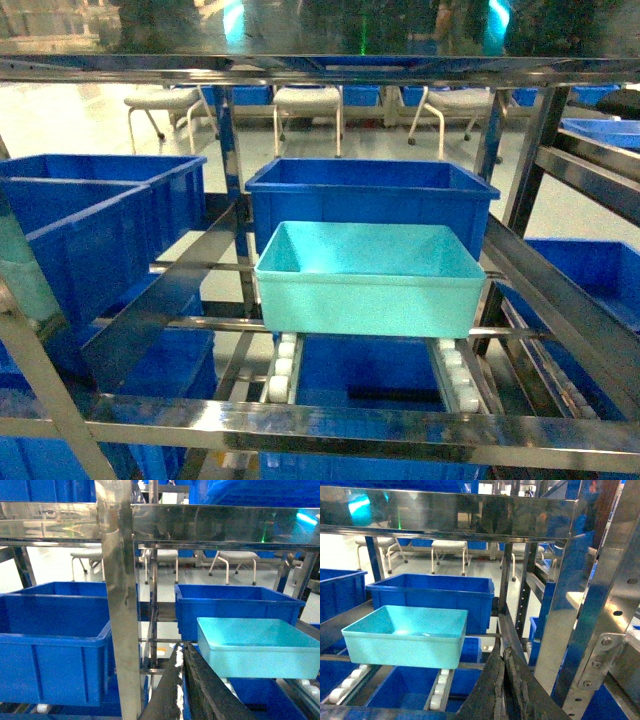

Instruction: Organize blue bins on left shelf correctly

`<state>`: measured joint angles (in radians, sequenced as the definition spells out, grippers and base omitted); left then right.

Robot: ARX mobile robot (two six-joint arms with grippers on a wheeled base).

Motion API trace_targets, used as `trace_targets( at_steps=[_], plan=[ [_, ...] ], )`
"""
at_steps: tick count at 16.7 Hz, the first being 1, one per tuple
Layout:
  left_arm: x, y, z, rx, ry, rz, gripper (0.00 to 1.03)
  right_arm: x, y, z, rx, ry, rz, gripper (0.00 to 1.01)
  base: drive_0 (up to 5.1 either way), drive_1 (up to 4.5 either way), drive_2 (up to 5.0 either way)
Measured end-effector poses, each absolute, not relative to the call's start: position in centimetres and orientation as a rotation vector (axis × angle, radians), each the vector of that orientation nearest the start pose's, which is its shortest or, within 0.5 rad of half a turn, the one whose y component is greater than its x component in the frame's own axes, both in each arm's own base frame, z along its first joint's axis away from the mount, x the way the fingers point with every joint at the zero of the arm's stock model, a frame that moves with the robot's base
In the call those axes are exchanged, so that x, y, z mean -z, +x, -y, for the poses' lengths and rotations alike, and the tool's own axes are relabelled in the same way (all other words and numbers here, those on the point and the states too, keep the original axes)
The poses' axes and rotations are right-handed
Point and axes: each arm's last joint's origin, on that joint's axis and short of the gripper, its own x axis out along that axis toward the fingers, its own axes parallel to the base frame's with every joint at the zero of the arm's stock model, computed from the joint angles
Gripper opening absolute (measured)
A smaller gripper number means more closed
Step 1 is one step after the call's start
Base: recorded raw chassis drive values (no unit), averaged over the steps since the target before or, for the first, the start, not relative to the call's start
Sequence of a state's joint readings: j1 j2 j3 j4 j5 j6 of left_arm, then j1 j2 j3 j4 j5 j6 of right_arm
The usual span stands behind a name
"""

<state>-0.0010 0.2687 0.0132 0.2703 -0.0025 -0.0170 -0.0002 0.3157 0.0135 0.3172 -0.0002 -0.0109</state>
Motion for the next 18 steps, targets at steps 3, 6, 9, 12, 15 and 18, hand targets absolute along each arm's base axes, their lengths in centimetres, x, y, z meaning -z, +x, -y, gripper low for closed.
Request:
trace_targets(
  at_steps=[3,6,9,12,15,18],
  plan=[
    [-17.1,10.9,0.0,-0.001,-0.017,0.014,0.02,-17.1,11.1,0.0,0.0,-0.011,0.018,0.02,0.0,0.0,0.0],
    [-17.0,9.7,0.0,0.001,-0.017,0.022,0.02,-16.9,10.7,0.0,0.0,-0.011,0.002,0.02,0.0,0.0,0.0],
    [-16.7,9.8,0.0,0.001,-0.017,-0.002,0.02,-16.8,9.7,0.0,0.0,-0.011,0.006,0.02,0.0,0.0,0.0],
    [-16.7,9.8,0.0,0.0,-0.017,-0.001,0.15,-16.8,9.7,0.0,0.0,-0.011,0.005,0.28,0.0,0.0,0.0],
    [-16.7,9.8,0.0,0.0,-0.017,-0.001,0.64,-16.8,9.7,0.0,0.0,-0.011,0.006,0.76,0.1,-3.29,3.5],
    [-16.7,9.8,0.0,0.0,-0.016,-0.004,0.99,-16.8,9.7,0.0,0.0,-0.01,0.004,0.98,0.0,-4.35,4.3]
  ],
)
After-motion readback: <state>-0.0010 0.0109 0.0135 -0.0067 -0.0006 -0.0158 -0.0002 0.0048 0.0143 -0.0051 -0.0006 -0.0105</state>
